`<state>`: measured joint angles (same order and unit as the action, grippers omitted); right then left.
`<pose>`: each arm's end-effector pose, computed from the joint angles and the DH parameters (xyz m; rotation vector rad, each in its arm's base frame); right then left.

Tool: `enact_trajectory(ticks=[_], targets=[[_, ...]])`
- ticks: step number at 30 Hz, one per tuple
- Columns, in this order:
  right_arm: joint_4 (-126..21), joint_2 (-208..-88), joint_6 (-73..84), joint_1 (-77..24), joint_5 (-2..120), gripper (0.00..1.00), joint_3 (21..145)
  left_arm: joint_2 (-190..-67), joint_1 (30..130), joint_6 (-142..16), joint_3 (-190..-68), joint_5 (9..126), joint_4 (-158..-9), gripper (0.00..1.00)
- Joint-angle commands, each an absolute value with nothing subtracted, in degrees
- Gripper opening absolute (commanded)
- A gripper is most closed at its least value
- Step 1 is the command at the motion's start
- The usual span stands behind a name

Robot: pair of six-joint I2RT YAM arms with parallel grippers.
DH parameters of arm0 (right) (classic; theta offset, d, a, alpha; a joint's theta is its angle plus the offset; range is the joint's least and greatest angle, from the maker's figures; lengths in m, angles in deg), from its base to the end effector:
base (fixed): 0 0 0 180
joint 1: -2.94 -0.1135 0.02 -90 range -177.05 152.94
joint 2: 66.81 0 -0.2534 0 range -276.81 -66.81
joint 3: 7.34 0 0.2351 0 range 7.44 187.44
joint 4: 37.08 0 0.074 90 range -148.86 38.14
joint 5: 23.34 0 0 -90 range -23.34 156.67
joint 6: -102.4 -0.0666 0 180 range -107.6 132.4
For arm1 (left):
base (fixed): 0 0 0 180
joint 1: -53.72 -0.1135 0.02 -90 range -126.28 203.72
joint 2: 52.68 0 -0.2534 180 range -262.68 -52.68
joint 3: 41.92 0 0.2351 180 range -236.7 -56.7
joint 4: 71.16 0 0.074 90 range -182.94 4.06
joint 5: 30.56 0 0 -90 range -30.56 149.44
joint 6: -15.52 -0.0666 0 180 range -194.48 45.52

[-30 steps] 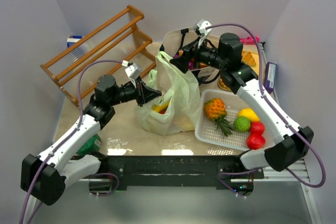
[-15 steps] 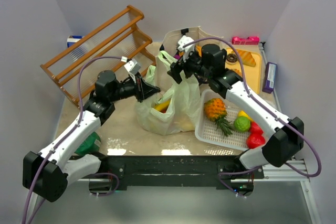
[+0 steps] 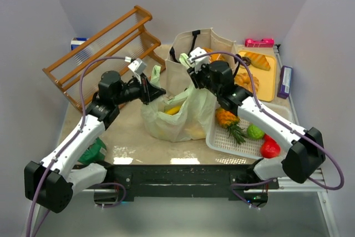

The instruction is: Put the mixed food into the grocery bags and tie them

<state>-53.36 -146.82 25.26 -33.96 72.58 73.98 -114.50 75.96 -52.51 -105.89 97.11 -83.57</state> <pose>0.2813 0.2026 0.3322 -0.7055 1.6943 0.2005 0.2252 -0.1361 0.3231 0.5116 1.7798 -1.1226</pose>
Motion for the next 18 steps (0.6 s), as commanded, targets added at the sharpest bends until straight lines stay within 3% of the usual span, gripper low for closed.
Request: enact_trajectory(ticks=[1,5,11,14,18], targets=[[-47.03,-141.78,24.00,-34.06,76.77,0.27,71.69,-113.15,74.38,-51.11,-109.08,95.47,-84.45,0.00],[-48.08,-138.71,21.46,-33.97,79.75,0.10,71.07,-112.28,73.23,-49.97,-111.27,91.88,-88.38,0.00],[-52.38,-129.57,18.47,-33.97,79.86,0.09,73.18,-109.29,70.42,-50.40,-115.58,87.57,-94.11,0.00],[-54.23,-127.28,18.55,-33.97,79.50,0.00,73.62,-108.32,69.80,-51.10,-117.34,86.08,-96.49,0.00],[-54.24,-127.36,19.17,-33.71,80.90,0.00,72.66,-107.09,69.28,-53.21,-119.80,82.30,-101.14,0.00]])
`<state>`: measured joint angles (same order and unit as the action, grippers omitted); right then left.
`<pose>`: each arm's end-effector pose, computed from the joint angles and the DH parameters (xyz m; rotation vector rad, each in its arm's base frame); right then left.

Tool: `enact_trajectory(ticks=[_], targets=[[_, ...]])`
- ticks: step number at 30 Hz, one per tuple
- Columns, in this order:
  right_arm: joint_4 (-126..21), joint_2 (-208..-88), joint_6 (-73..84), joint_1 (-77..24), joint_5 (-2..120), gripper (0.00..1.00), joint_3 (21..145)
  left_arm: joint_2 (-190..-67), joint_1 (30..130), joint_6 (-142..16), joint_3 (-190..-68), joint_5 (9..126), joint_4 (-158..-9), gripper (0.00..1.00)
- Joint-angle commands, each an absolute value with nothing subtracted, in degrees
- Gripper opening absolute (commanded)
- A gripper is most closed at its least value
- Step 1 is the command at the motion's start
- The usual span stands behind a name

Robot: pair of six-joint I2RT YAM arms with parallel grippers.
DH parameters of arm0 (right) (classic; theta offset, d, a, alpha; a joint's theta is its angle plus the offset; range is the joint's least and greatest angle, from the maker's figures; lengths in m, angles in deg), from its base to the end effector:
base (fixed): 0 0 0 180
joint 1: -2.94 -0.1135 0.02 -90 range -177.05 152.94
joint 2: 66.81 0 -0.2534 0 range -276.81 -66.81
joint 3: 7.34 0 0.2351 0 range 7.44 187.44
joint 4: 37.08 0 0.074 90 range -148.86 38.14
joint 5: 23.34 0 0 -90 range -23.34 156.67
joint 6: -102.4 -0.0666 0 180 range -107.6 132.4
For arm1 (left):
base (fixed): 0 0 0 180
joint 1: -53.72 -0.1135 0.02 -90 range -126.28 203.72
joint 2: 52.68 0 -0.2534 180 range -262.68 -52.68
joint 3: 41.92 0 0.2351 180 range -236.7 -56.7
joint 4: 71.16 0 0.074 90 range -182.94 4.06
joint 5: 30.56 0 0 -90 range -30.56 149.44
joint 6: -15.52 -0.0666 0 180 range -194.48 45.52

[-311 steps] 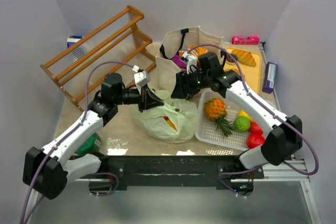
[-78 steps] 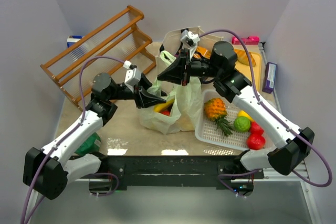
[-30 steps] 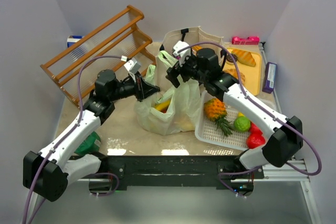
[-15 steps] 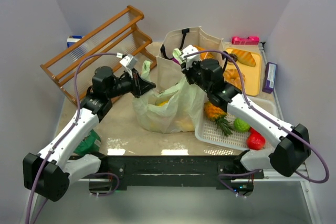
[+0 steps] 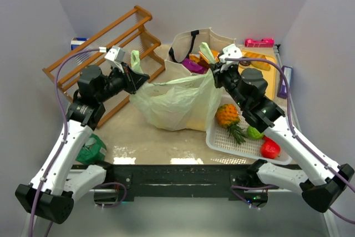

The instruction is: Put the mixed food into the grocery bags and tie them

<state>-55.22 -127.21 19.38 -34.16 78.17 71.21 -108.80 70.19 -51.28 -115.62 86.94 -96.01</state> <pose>0.2134 0.1447 0.4071 -0.4420 1.5131 0.2549 0.2165 -0.0961 0.3780 0.2706 1.7494 -0.9154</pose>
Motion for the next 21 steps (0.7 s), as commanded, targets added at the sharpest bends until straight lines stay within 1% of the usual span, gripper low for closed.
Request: enact_trajectory(ticks=[1,6,10,12,13,14,15,16,17,21], targets=[[-53.89,-127.80,19.17,-33.44,79.25,0.00,72.31,-106.48,69.19,-54.26,-120.76,81.42,-103.24,0.00],[-52.12,-131.40,18.20,-33.09,72.83,0.00,72.04,-103.66,69.10,-56.29,-122.88,77.64,-108.53,0.00],[-49.84,-134.66,17.23,-32.83,68.08,0.00,73.18,-101.99,69.10,-57.17,-121.31,78.06,-108.98,0.00],[-49.23,-134.84,16.88,-32.83,64.06,0.00,72.92,-102.77,69.10,-56.56,-119.29,84.20,-107.14,0.00],[-48.35,-134.75,16.88,-32.65,62.29,0.00,72.57,-103.91,69.10,-55.95,-116.58,87.35,-103.73,0.00],[-47.91,-134.49,16.53,-32.56,60.70,0.00,71.61,-104.53,69.10,-55.42,-115.08,93.22,-101.44,0.00],[-46.60,-133.79,16.62,-32.56,56.51,0.00,70.91,-105.15,69.10,-55.06,-113.67,96.06,-99.06,0.00],[-45.72,-133.35,16.62,-32.56,54.38,0.00,70.03,-106.54,69.10,-54.54,-110.96,99.22,-93.65,0.00],[-45.01,-132.99,16.53,-32.65,51.66,0.00,68.11,-107.43,69.19,-54.53,-110.15,104.04,-91.85,0.00],[-40.19,-130.97,16.00,-32.56,43.39,0.00,63.09,-114.98,70.06,-58.04,-111.80,107.86,-94.72,0.00]])
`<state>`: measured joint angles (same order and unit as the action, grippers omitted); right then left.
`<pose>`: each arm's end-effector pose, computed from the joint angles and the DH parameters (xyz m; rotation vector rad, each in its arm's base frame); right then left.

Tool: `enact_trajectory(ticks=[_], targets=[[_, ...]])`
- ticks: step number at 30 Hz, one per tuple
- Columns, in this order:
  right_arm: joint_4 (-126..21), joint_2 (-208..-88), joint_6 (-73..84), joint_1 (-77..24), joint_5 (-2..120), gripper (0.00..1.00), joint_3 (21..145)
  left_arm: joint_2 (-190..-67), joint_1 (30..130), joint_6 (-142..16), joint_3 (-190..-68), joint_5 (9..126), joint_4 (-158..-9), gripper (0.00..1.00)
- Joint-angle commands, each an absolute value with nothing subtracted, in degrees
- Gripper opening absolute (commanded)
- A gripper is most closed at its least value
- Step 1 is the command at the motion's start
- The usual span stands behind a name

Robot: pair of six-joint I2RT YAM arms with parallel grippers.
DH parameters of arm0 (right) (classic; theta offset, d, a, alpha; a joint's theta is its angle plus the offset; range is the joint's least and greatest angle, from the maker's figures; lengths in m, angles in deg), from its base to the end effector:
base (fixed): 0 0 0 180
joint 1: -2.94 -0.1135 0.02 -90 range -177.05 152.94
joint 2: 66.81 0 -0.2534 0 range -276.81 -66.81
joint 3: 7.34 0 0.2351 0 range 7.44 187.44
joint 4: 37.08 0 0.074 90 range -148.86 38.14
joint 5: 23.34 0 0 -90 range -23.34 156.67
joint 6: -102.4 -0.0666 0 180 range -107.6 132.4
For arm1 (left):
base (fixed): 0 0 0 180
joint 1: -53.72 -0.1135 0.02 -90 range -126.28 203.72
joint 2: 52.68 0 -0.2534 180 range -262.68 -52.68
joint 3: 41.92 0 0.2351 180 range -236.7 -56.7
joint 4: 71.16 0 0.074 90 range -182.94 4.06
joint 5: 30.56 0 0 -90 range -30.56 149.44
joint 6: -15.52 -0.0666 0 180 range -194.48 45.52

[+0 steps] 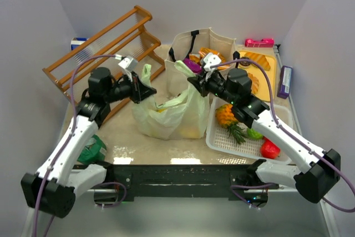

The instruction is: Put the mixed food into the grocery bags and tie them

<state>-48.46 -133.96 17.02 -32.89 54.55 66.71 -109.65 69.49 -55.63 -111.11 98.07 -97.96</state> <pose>0.2299 0.1832 0.3644 -0.7321 1.5126 0.5869 0.2135 -0.1035 0.3440 0.4458 1.8396 -1.0316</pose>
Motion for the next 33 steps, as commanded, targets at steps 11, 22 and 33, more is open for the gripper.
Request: enact_trajectory(ticks=[11,22,33], targets=[[-44.73,-136.31,16.35,-32.65,25.80,0.00,64.82,-123.52,77.10,-70.08,-116.55,103.38,-100.79,0.00],[-51.68,-144.06,15.48,-32.74,21.31,0.00,72.03,-120.36,77.36,-77.12,-116.82,97.68,-105.90,0.49],[-55.64,-147.14,13.63,-32.91,20.88,0.00,76.17,-113.51,77.54,-80.28,-114.18,97.75,-106.16,0.76]])
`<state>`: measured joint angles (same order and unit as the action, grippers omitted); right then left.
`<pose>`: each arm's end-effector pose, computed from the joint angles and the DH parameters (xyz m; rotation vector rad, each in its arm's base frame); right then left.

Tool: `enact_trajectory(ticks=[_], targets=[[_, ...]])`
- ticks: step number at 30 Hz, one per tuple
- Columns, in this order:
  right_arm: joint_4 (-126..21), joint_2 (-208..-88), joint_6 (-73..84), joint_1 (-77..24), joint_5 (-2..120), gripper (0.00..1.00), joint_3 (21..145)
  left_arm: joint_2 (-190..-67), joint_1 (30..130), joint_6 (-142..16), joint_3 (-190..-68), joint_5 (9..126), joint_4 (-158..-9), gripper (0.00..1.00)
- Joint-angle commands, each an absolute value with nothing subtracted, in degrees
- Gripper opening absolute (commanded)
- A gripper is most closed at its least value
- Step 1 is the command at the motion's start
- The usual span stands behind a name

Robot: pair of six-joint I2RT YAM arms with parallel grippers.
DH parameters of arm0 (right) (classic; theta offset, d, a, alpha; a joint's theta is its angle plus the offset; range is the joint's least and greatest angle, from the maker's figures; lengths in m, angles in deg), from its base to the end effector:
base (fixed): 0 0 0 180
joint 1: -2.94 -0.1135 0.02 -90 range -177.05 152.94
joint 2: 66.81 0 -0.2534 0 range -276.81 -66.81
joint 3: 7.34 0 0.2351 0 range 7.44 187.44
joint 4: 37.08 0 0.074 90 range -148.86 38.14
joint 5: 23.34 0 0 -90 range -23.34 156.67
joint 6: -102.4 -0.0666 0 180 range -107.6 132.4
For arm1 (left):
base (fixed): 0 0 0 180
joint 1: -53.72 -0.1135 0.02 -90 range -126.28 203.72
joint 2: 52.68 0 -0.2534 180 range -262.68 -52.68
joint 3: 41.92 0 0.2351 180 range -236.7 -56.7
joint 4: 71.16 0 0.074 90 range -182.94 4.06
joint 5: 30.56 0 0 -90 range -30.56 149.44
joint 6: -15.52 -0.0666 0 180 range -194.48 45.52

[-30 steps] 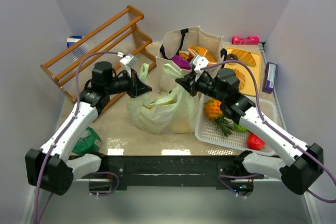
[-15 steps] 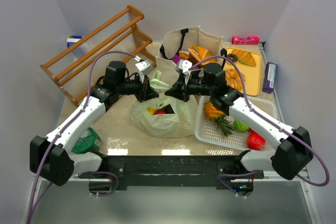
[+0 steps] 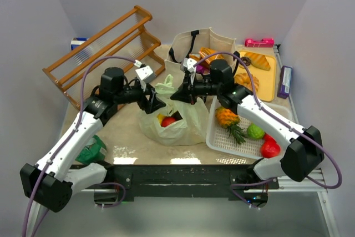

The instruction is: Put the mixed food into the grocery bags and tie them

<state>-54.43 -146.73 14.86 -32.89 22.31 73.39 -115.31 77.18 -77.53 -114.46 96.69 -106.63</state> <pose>0.2381 0.2294 0.3317 -1.1323 1.5550 1.1128 0.2130 -0.1364 0.3242 0.8646 1.8334 -0.8791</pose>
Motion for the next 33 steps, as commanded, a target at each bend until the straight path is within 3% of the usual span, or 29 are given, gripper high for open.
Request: enact_trajectory(ticks=[1,33], targets=[[-55.73,-147.14,13.63,-32.91,20.96,0.00,76.43,-113.50,77.54,-80.46,-114.18,98.45,-106.42,0.76],[-59.33,-145.91,18.37,-33.09,25.71,0.00,71.07,-120.18,77.54,-71.41,-116.38,99.34,-97.99,0.76]])
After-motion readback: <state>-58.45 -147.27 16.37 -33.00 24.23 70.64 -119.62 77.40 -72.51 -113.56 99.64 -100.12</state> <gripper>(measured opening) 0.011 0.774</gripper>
